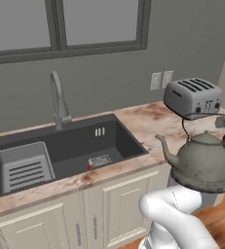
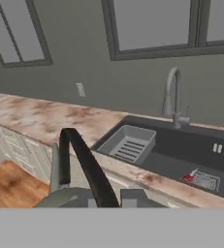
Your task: Open the cabinet, pick the kettle from the cabinet, and place it in the sink.
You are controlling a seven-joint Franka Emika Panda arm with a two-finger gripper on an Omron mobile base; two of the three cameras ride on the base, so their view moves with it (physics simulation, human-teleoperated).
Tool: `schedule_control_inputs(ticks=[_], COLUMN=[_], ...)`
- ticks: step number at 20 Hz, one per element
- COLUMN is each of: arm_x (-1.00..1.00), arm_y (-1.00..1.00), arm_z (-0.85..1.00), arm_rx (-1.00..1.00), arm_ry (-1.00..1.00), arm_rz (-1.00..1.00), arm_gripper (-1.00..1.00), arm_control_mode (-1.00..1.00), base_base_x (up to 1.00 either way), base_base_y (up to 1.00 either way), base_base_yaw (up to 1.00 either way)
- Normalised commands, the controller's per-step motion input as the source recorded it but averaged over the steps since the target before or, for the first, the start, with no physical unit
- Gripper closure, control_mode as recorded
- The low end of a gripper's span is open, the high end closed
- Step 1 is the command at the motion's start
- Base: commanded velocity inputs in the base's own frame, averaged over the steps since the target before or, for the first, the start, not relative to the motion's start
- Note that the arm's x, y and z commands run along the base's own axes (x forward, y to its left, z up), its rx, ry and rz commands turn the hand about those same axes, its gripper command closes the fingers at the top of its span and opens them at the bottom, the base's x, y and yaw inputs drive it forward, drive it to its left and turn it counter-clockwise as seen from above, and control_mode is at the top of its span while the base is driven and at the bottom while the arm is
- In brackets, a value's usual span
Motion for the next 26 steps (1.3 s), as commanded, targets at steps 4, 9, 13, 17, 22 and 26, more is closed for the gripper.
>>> schedule_control_inputs(ticks=[4,9,13,17,22,26], arm_x=[0.25,0.29,0.42,0.39,0.35,0.44], arm_y=[0.29,0.20,0.21,0.12,0.15,0.24], arm_z=[-0.15,0.00,0.00,0.00,0.00,-0.03], arm_rx=[0.04,0.03,0.02,0.00,-0.05,-0.09], arm_ry=[-0.12,-0.10,-0.01,0.00,0.00,0.00], arm_rz=[0.01,0.00,0.00,0.01,0.03,0.00], arm_gripper=[1.00,1.00,1.00,1.00,1.00,1.00], arm_control_mode=[-1.00,-1.00,-1.00,-1.00,-1.00,-1.00], base_base_x=[0.00,0.00,0.00,0.00,0.00,0.00], base_base_y=[0.00,0.00,0.00,0.00,0.00,0.00], base_base_yaw=[0.00,0.00,0.00,0.00,0.00,0.00])
